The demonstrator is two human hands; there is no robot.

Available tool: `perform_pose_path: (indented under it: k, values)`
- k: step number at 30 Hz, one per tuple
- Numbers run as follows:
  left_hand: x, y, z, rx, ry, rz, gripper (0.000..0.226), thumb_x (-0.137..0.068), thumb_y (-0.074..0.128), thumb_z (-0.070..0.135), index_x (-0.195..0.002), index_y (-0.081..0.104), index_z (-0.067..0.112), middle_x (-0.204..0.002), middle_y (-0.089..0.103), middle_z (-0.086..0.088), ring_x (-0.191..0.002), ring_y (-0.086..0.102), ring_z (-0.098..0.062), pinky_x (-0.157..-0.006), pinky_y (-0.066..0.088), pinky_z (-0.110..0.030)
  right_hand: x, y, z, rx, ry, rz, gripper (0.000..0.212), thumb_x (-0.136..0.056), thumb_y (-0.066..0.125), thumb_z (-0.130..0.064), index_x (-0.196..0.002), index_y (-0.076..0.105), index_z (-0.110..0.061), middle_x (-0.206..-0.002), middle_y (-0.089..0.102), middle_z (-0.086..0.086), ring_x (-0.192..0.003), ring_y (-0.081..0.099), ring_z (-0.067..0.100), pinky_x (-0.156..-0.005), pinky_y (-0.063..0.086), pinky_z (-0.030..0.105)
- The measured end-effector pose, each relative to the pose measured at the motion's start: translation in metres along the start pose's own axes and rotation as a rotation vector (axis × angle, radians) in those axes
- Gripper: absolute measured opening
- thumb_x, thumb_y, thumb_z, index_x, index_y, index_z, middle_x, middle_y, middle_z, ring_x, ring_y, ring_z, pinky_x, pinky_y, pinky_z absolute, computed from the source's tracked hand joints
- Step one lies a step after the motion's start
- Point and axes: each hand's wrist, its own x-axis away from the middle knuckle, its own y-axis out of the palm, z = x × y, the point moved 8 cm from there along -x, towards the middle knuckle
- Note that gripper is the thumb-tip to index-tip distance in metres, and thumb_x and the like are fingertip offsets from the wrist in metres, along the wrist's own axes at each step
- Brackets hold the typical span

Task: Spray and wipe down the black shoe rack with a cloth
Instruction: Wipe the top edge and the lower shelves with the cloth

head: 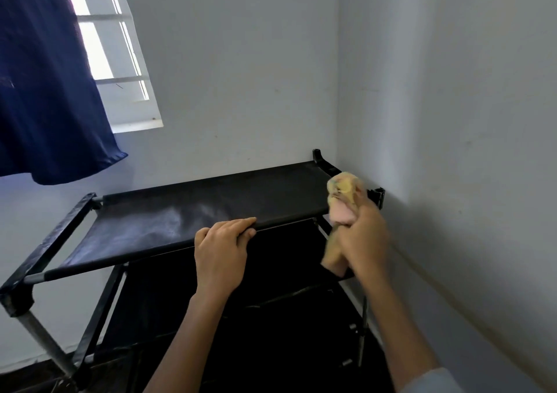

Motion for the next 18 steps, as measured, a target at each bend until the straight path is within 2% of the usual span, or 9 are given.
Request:
perform_pose_path:
  k: [2,3,5,7,9,11,13,15,18]
  values:
    - [0.0,0.002,0.0,-0.015,0.003,0.003,0.022,-0.093,0.056,0.028,-0.11,0.07,0.026,-0.104,0.071,0.007,-0.099,0.062,-0.014,-0.084,0.024,-0.023,0.027,0.022,-0.03,0.03,-0.068,-0.077,0.072,-0.086,0.06,-0.008,-0.143,0.034,-0.042,-0.12,0.056,-0.004,-0.087,0.054,0.015,-0.068,0.036,0.02]
    - [0.0,0.002,0.001,-0.026,0.012,-0.006,0.022,-0.093,0.053,0.027,-0.106,0.071,0.025,-0.102,0.072,0.006,-0.097,0.063,-0.016,-0.081,0.024,-0.024,0.045,0.037,-0.048,0.026,-0.147,-0.147,0.071,-0.086,0.059,-0.009,-0.142,0.035,-0.044,-0.128,0.054,-0.007,-0.093,0.056,0.015,-0.072,0.04,0.021]
    - [-0.001,0.003,0.0,-0.044,0.044,-0.031,0.027,-0.086,0.047,0.023,-0.093,0.072,0.021,-0.095,0.073,0.002,-0.092,0.064,-0.022,-0.076,0.024,-0.028,0.077,0.064,-0.074,0.019,-0.292,-0.314,0.066,-0.086,0.057,-0.014,-0.142,0.037,-0.041,-0.145,0.04,-0.014,-0.113,0.055,0.017,-0.089,0.044,0.026]
    - [-0.001,0.004,0.0,-0.041,0.066,-0.078,0.027,-0.086,0.044,0.019,-0.092,0.07,0.018,-0.095,0.072,0.001,-0.093,0.062,-0.023,-0.076,0.025,-0.029,0.084,0.069,-0.079,-0.005,-0.347,-0.366,0.061,-0.087,0.056,-0.019,-0.142,0.038,-0.038,-0.149,0.034,-0.017,-0.118,0.052,0.02,-0.092,0.043,0.03]
    - [-0.002,0.004,-0.001,-0.031,0.065,-0.102,0.025,-0.093,0.048,0.016,-0.107,0.069,0.021,-0.105,0.071,0.002,-0.101,0.06,-0.02,-0.08,0.025,-0.028,0.07,0.061,-0.068,-0.052,-0.366,-0.324,0.054,-0.088,0.058,-0.022,-0.138,0.044,-0.038,-0.143,0.043,-0.017,-0.115,0.054,0.018,-0.087,0.044,0.027]
    - [-0.002,0.002,-0.001,-0.006,0.066,-0.096,0.028,-0.093,0.053,0.013,-0.116,0.066,0.023,-0.108,0.07,0.002,-0.103,0.059,-0.019,-0.083,0.026,-0.027,0.054,0.05,-0.046,-0.152,-0.318,-0.267,0.044,-0.088,0.063,-0.028,-0.13,0.053,-0.036,-0.129,0.057,-0.013,-0.105,0.06,0.016,-0.086,0.051,0.03]
    - [-0.002,0.002,-0.001,0.026,0.066,-0.095,0.029,-0.092,0.056,0.012,-0.117,0.066,0.023,-0.105,0.07,0.002,-0.101,0.06,-0.019,-0.084,0.028,-0.028,0.039,0.04,-0.02,-0.255,-0.206,-0.222,0.033,-0.087,0.065,-0.037,-0.119,0.06,-0.033,-0.108,0.066,-0.01,-0.094,0.063,0.014,-0.075,0.052,0.03]
    - [-0.003,0.003,-0.004,0.042,0.062,-0.102,0.029,-0.09,0.059,0.01,-0.115,0.068,0.022,-0.099,0.071,0.001,-0.095,0.062,-0.02,-0.084,0.033,-0.032,0.025,0.035,0.004,-0.307,-0.107,-0.168,0.025,-0.086,0.066,-0.04,-0.109,0.064,-0.03,-0.091,0.066,-0.01,-0.086,0.063,0.014,-0.065,0.046,0.024]
    - [-0.004,0.004,-0.006,0.042,0.057,-0.105,0.028,-0.089,0.061,0.01,-0.113,0.069,0.022,-0.092,0.072,0.002,-0.089,0.063,-0.019,-0.083,0.037,-0.035,0.005,0.018,0.032,-0.421,0.011,-0.013,0.026,-0.074,0.066,-0.041,-0.095,0.063,-0.025,-0.084,0.066,-0.006,-0.083,0.065,0.023,-0.064,0.046,0.027]
